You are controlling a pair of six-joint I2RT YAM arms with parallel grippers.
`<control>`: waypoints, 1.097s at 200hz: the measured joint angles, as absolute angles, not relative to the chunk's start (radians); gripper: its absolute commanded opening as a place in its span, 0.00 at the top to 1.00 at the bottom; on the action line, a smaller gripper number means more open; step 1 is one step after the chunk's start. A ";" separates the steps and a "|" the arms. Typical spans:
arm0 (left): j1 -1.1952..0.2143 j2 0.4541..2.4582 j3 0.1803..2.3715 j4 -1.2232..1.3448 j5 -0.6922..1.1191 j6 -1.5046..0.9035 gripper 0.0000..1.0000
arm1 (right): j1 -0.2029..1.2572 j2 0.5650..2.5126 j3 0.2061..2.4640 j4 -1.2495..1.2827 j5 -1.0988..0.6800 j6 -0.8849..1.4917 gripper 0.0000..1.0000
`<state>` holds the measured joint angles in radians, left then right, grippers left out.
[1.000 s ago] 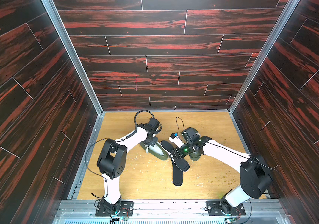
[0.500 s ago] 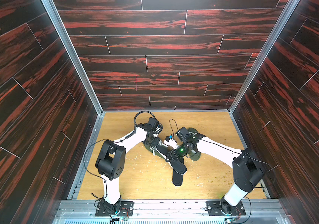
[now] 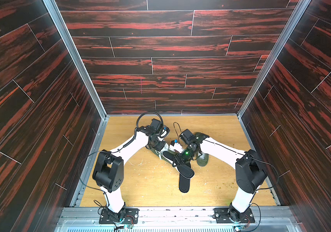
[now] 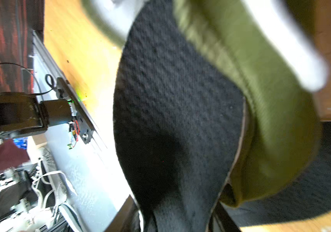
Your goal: Insert the insole into the shoe
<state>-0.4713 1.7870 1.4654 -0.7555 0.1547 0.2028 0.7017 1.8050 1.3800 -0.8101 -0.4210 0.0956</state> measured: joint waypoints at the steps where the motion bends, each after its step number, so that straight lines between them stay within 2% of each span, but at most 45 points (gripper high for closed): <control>1: -0.471 1.787 1.466 -0.757 0.155 0.204 0.89 | 0.702 1.805 1.381 -0.811 -0.420 0.096 0.54; 88: -0.469 1.838 1.661 -0.926 0.108 0.390 0.88 | 0.746 1.875 1.563 -0.904 -0.246 0.039 0.54; 126: -0.469 1.847 1.671 -0.959 0.110 0.423 0.87 | 0.780 1.892 1.571 -0.891 -0.154 -0.015 0.53; 219: -0.420 1.866 1.670 -0.950 0.291 0.411 0.86 | 0.804 1.765 1.308 -0.572 0.081 -0.152 0.53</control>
<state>-0.4198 1.8656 1.6695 -0.9497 0.2913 0.4107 0.8043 1.7649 1.3083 -0.5716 0.0814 -0.1524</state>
